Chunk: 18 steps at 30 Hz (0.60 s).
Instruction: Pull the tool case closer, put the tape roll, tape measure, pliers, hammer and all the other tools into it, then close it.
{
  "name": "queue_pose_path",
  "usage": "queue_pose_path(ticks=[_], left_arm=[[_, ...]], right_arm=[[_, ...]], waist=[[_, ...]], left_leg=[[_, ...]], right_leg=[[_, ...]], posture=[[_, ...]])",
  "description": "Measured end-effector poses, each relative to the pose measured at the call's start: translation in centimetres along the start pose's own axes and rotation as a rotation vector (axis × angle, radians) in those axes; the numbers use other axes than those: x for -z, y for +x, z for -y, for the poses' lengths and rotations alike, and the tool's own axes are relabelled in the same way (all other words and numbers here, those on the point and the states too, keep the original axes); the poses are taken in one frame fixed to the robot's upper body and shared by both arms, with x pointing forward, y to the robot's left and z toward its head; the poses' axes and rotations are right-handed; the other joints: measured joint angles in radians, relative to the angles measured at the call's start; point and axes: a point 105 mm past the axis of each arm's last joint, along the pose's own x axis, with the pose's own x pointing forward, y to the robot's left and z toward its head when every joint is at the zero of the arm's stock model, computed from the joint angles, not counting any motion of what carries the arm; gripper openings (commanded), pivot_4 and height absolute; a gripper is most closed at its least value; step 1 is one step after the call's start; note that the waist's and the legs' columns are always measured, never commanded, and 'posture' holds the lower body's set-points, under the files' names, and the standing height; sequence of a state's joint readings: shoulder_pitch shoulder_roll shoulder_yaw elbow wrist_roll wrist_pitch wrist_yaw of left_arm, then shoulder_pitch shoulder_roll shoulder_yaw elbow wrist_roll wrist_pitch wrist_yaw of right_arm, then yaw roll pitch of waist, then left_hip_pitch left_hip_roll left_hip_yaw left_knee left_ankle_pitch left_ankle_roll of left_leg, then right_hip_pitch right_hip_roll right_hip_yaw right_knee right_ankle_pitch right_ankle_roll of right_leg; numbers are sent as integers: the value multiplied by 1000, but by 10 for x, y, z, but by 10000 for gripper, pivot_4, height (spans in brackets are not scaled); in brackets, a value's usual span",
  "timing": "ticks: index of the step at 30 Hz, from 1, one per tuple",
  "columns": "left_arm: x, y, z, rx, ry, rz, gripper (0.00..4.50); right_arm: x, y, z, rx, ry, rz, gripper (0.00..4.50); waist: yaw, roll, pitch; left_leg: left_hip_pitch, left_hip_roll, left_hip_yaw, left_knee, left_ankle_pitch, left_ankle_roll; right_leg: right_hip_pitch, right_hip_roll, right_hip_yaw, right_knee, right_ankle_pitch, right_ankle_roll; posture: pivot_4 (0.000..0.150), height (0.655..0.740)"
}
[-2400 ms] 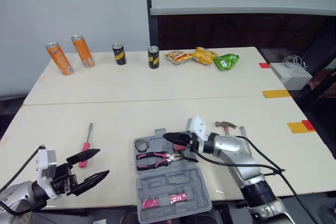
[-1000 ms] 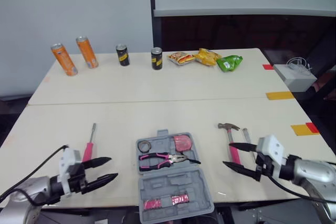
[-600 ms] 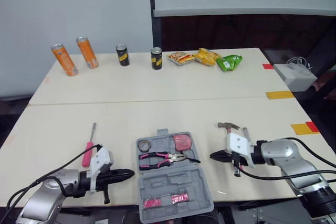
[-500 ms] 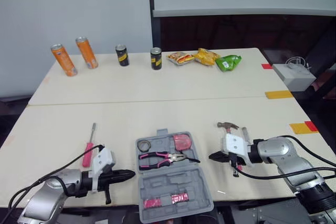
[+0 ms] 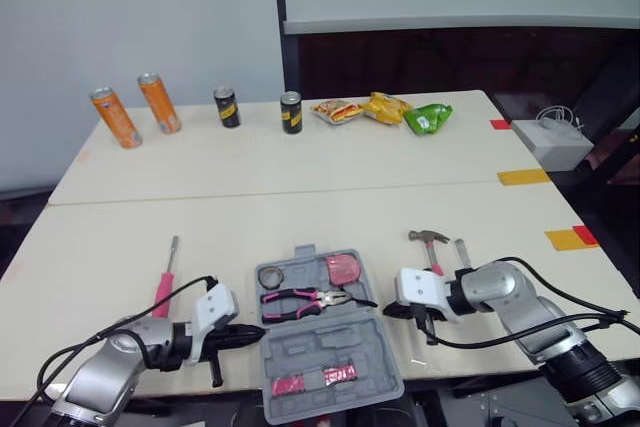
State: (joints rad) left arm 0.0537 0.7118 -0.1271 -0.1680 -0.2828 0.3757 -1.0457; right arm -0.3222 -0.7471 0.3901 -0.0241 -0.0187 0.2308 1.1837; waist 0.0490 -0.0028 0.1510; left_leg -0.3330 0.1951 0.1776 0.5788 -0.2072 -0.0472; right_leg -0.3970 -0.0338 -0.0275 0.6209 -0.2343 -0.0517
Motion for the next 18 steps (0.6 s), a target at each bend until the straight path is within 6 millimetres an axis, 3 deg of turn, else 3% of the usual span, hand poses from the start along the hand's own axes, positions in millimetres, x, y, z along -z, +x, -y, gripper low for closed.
queue_pose_path(ticks=[8,18], left_arm=[[7,7,-4,-8,4,-34,434],[3,10,-19,-17,24,-33,434]], right_arm=[[-16,11,3,-31,-55,10,176],[-17,13,9,-35,-39,-4,176]], waist=[[1,1,0],[1,1,1]], left_leg=[[0,0,0,0,0,0],[1,0,0,1,0,-4]], right_leg=[[0,0,0,0,0,0],[0,0,0,1,2,-3]], posture=[[1500,7400],[1500,7400]])
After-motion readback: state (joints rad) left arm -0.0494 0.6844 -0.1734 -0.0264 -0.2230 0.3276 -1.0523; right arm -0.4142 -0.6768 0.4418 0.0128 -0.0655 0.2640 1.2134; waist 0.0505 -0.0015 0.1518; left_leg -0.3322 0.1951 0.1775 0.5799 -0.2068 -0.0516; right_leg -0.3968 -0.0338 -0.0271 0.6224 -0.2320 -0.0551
